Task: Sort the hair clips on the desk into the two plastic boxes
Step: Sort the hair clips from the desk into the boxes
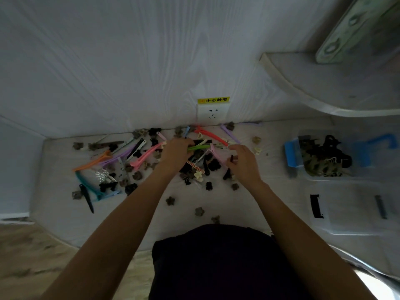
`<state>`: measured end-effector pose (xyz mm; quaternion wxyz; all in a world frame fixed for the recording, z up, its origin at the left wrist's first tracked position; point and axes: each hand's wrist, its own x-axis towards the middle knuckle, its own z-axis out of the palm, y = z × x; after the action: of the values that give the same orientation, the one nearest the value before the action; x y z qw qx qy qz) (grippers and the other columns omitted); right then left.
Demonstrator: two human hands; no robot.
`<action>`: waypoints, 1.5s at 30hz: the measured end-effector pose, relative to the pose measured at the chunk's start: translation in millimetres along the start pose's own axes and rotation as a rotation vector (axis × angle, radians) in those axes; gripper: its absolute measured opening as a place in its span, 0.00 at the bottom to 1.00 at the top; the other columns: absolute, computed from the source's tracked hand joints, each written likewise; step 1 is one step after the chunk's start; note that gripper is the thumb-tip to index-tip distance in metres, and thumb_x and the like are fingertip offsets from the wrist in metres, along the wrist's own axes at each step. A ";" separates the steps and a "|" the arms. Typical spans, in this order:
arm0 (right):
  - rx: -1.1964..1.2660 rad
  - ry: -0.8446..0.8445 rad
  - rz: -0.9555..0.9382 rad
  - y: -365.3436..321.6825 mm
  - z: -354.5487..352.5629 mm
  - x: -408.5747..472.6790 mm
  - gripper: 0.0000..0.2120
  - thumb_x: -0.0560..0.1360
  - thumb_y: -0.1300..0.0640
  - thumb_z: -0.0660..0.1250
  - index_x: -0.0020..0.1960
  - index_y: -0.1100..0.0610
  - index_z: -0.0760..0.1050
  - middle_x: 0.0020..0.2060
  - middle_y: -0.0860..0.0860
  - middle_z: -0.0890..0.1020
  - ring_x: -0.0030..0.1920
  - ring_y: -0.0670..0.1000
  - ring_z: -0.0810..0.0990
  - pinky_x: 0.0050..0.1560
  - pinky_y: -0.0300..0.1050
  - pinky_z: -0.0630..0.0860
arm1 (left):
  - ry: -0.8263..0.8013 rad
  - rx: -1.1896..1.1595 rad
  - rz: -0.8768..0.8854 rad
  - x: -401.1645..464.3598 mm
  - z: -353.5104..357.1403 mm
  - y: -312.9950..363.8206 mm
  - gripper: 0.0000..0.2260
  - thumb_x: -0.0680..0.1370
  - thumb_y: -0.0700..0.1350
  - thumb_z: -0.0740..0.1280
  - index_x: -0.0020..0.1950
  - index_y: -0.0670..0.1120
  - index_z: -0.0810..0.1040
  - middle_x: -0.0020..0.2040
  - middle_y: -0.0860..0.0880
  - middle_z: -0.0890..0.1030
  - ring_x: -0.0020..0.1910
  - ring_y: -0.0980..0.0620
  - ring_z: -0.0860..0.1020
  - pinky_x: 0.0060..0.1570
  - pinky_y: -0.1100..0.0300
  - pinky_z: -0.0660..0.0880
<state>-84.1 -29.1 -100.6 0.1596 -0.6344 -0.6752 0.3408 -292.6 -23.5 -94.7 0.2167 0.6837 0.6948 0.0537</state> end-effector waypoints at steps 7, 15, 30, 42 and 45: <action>0.043 0.097 -0.123 -13.4 -3.2 6.6 0.09 0.73 0.59 0.69 0.52 0.61 0.81 0.70 0.57 0.68 0.53 0.51 0.79 0.55 0.39 0.73 | 0.108 -0.158 -0.028 -18.2 -1.2 -13.5 0.12 0.79 0.44 0.62 0.60 0.45 0.77 0.56 0.43 0.80 0.53 0.42 0.78 0.53 0.49 0.75; -0.484 -0.104 -0.049 -14.6 20.2 7.2 0.21 0.76 0.55 0.65 0.68 0.54 0.67 0.60 0.60 0.73 0.59 0.60 0.72 0.57 0.51 0.71 | 0.178 -0.093 0.127 -54.1 1.0 -26.6 0.12 0.80 0.45 0.60 0.62 0.45 0.74 0.55 0.43 0.79 0.48 0.45 0.78 0.47 0.51 0.76; -0.322 -0.032 -0.136 -17.4 -11.0 41.3 0.15 0.80 0.58 0.54 0.64 0.63 0.65 0.56 0.63 0.71 0.46 0.63 0.76 0.41 0.53 0.72 | -0.181 0.135 0.177 -27.7 -5.9 -18.6 0.17 0.78 0.47 0.63 0.67 0.46 0.70 0.60 0.43 0.75 0.61 0.44 0.72 0.53 0.50 0.73; -0.458 -0.146 -0.144 -25.2 22.0 76.7 0.21 0.79 0.57 0.59 0.71 0.58 0.62 0.64 0.61 0.72 0.59 0.61 0.75 0.54 0.53 0.73 | 0.229 -0.119 0.000 -66.7 -17.3 -52.0 0.15 0.77 0.43 0.66 0.63 0.41 0.74 0.56 0.40 0.79 0.51 0.41 0.79 0.46 0.53 0.74; -0.397 -0.113 -0.069 -25.3 13.9 64.2 0.20 0.80 0.54 0.56 0.70 0.61 0.61 0.64 0.62 0.71 0.55 0.62 0.76 0.50 0.51 0.72 | 0.225 -0.220 -0.156 -69.4 -13.7 -49.0 0.13 0.79 0.46 0.61 0.61 0.43 0.72 0.48 0.43 0.81 0.44 0.43 0.79 0.40 0.56 0.72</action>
<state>-121.3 30.3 -107.7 0.0047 -0.6097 -0.7584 0.2304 -345.2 -91.0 -84.8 0.2146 0.5894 0.7557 0.1884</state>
